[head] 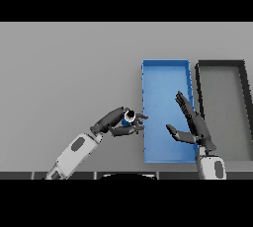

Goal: Pick up the blue pipe and place it into the blue bin.

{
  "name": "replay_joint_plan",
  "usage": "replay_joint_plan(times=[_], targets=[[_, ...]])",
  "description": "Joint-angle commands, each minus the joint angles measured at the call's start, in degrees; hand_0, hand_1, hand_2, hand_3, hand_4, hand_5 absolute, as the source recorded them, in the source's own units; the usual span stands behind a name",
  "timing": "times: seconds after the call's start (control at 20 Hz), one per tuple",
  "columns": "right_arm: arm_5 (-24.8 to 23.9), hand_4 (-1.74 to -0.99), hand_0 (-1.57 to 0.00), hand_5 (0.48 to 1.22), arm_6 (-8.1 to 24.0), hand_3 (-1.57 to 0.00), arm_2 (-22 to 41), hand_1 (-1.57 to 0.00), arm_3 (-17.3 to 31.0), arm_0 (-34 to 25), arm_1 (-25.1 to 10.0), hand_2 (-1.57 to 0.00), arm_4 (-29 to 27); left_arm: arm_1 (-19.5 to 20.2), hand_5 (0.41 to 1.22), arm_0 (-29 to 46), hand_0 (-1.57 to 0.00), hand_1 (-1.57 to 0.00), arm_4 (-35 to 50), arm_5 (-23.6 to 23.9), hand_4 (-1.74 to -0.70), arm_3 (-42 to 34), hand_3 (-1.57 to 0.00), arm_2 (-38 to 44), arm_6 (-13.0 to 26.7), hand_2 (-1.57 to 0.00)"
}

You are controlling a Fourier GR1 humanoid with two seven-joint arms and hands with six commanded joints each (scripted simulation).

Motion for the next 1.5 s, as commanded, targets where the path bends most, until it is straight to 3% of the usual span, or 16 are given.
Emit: replay_joint_plan(times=[0.0, 0.25, 0.35, 0.5, 0.65, 1.05, 1.35, 1.4, 1.45], targets=[[1.50, -1.232, 0.00, 0.550, 2.35, 0.00, -0.14, 0.00, -1.35, -0.95, -1.81, 0.00, -2.01, 0.24, 1.221, 0.21, -1.57, -1.57, 0.00, -0.19, -1.73, -0.36, -1.44, -0.11, 0.09, -1.57], [7.49, -1.297, 0.00, 0.523, 9.59, 0.00, 3.48, 0.00, -7.64, -8.19, -7.84, 0.00, -7.04, 0.06, 1.221, 0.20, -1.57, -1.57, -0.08, -0.16, -1.73, -0.46, -1.44, -0.03, 0.42, -1.57], [8.01, -1.301, 0.00, 0.520, 14.06, 0.00, 5.56, 0.00, -9.81, -11.60, -8.72, 0.00, -9.35, 0.34, 1.221, 0.17, -1.57, -1.57, -0.56, -0.31, -1.73, -0.15, -1.44, 0.01, 0.21, -1.57], [8.67, -1.297, 0.00, 0.526, 18.09, 0.00, 8.22, 0.00, -10.05, -17.57, -8.71, 0.00, -10.85, -0.34, 1.221, -0.45, -1.57, -1.57, -1.15, -0.20, -1.73, 0.55, -1.43, -0.08, 0.35, -1.57], [10.74, -1.304, 0.00, 0.532, 20.12, 0.00, 10.60, 0.00, -8.63, -23.14, -8.68, 0.00, -10.69, -0.48, 1.221, -0.87, -1.57, -1.57, -0.30, -0.72, -1.73, 0.74, -1.44, 0.48, 0.77, -1.57], [13.04, -1.226, 0.00, 0.520, 24.21, 0.00, 15.67, 0.00, -1.07, -32.42, -2.94, 0.00, -9.51, -0.73, 1.221, -0.88, -1.57, -1.57, 0.60, -3.12, -1.73, 2.06, -1.51, 0.71, -1.02, -1.57], [14.73, -1.241, -0.01, 0.516, 25.96, -0.01, 16.30, -0.04, 4.94, -38.11, -0.02, -0.07, -10.00, -0.30, 1.221, -0.92, -1.57, -1.57, 2.41, -4.66, -1.72, 1.61, -1.47, 1.39, 0.17, -1.57], [15.13, -1.268, -0.05, 0.519, 25.86, -0.04, 16.62, -0.08, 5.73, -38.43, 0.61, -0.11, -10.03, -0.13, 1.221, -1.23, -1.57, -1.57, 3.14, -5.32, -1.72, 1.27, -1.40, 1.68, 0.00, -1.57], [15.47, -1.308, -0.14, 0.523, 25.99, -0.11, 16.91, -0.17, 6.87, -39.64, 1.38, -0.19, -9.80, -0.59, 1.221, -1.27, -1.50, -1.39, 0.86, -4.66, -1.63, 1.62, -1.15, 0.98, -2.24, -1.37]])
